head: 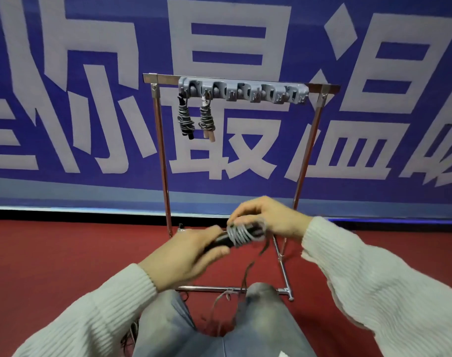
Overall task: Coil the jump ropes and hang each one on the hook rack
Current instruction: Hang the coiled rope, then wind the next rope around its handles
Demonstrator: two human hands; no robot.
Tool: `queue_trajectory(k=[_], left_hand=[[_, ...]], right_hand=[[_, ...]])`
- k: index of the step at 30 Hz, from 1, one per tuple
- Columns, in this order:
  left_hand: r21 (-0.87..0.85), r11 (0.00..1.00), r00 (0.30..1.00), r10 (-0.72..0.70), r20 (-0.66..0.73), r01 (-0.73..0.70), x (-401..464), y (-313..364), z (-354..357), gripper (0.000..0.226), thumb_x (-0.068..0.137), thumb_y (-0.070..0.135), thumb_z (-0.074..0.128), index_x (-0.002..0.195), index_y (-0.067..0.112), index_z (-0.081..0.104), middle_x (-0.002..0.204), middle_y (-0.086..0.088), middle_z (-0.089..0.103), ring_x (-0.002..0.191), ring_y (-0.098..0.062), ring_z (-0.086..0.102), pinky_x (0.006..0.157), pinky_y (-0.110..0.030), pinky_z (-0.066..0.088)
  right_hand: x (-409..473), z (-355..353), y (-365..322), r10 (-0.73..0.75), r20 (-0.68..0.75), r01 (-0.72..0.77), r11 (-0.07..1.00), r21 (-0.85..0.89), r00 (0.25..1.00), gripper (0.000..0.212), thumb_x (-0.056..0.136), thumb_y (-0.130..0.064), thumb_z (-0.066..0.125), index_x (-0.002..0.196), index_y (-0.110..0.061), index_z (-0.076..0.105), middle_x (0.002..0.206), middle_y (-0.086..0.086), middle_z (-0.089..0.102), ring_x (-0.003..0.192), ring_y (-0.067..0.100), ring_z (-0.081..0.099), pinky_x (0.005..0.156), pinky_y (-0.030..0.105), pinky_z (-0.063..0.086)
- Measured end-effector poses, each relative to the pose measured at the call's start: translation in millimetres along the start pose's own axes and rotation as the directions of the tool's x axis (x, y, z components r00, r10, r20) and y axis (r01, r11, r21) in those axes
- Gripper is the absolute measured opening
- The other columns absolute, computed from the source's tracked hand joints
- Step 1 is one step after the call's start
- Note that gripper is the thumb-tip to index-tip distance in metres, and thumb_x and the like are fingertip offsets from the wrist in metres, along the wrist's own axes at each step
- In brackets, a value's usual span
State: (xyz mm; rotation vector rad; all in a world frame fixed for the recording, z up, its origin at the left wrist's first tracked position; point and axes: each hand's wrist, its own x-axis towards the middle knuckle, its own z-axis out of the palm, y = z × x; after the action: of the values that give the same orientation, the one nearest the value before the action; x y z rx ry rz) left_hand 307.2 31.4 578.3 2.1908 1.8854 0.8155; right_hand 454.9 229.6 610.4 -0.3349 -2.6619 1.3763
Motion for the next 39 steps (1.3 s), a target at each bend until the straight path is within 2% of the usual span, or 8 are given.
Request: queue_trajectory(k=[4,7,13,18,25,29,32,39], left_hand=[[-0.575,0.799,0.907,-0.359,-0.221,0.177,7,2,0,0.023,0.106,0.025,0.052,0.087,0.012,0.053,0.058,0.007,0.047,0.046,-0.009,0.038,0.046,-0.025,0.032],[-0.844,0.423,0.723,-0.689,-0.062,0.331,23,-17,10,0.028,0.107,0.026,0.049,0.085,0.009,0.048,0.052,0.004,0.042,0.040,-0.010,0.033,0.044,-0.022,0.024],[0.245,0.846,0.870,-0.493,0.021,0.473,11,-56,40,0.026,0.102,0.046,0.048,0.117,0.026,0.049,0.101,-0.010,0.070,0.092,-0.037,0.067,0.072,-0.041,0.050],[-0.018,0.998,0.997,0.059,-0.039,-0.060,-2,8,26,0.012,0.103,0.038,0.054,0.113,0.034,0.056,0.083,0.025,0.057,0.074,0.005,0.054,0.068,-0.012,0.038],[-0.740,0.646,0.829,-0.508,-0.235,0.187,16,-15,2,0.015,0.103,0.018,0.057,0.101,0.003,0.059,0.061,0.004,0.051,0.046,-0.009,0.039,0.043,-0.021,0.031],[-0.148,0.834,0.801,-0.551,-0.234,0.531,16,-50,17,0.022,0.102,0.032,0.057,0.104,0.010,0.063,0.081,-0.004,0.071,0.070,-0.023,0.068,0.062,-0.034,0.045],[0.319,0.888,0.925,-0.372,0.078,0.331,2,-38,37,0.027,0.098,0.048,0.045,0.113,0.027,0.052,0.102,-0.007,0.071,0.093,-0.036,0.067,0.075,-0.044,0.053],[-0.269,0.959,0.992,-0.112,-0.052,0.094,-8,0,1,0.011,0.101,0.026,0.055,0.090,0.025,0.060,0.069,0.012,0.058,0.059,-0.001,0.047,0.058,-0.022,0.037]], right_hand=[[-15,55,16,0.164,0.018,-0.165,0.978,0.130,0.986,0.045,0.107,-0.047,0.042,0.088,-0.023,0.075,0.058,-0.005,0.043,0.047,0.011,0.035,0.047,0.025,0.034],[-23,71,15,0.018,-0.095,-0.053,0.925,-0.377,0.995,0.039,0.105,-0.050,0.040,0.096,-0.024,0.067,0.071,-0.005,0.062,0.066,0.016,0.059,0.068,0.037,0.050],[-7,25,-34,-0.184,-0.062,0.075,0.654,-0.753,0.981,0.018,0.099,-0.041,0.057,0.106,-0.032,0.071,0.096,-0.012,0.074,0.092,0.012,0.066,0.077,0.035,0.050],[7,-1,-33,-0.068,-0.049,0.061,0.988,-0.140,0.996,0.009,0.093,-0.018,0.074,0.097,-0.022,0.081,0.079,-0.019,0.074,0.076,-0.003,0.066,0.074,0.011,0.046],[-7,41,18,0.093,-0.080,-0.098,0.993,-0.070,0.992,0.030,0.104,-0.042,0.053,0.097,-0.026,0.077,0.058,-0.007,0.057,0.053,0.003,0.047,0.054,0.027,0.042],[-17,61,11,-0.095,-0.006,0.070,0.779,-0.623,0.995,0.036,0.105,-0.048,0.042,0.085,-0.020,0.055,0.077,-0.001,0.064,0.074,0.022,0.060,0.072,0.043,0.049],[-7,35,-11,-0.125,0.031,0.113,0.727,-0.677,0.992,0.025,0.101,-0.043,0.052,0.090,-0.027,0.065,0.093,-0.007,0.072,0.087,0.015,0.064,0.080,0.038,0.051],[-10,19,18,0.075,0.036,-0.076,0.996,0.046,0.997,0.018,0.100,-0.024,0.064,0.090,-0.028,0.078,0.076,-0.007,0.070,0.060,0.011,0.056,0.053,0.032,0.044]])
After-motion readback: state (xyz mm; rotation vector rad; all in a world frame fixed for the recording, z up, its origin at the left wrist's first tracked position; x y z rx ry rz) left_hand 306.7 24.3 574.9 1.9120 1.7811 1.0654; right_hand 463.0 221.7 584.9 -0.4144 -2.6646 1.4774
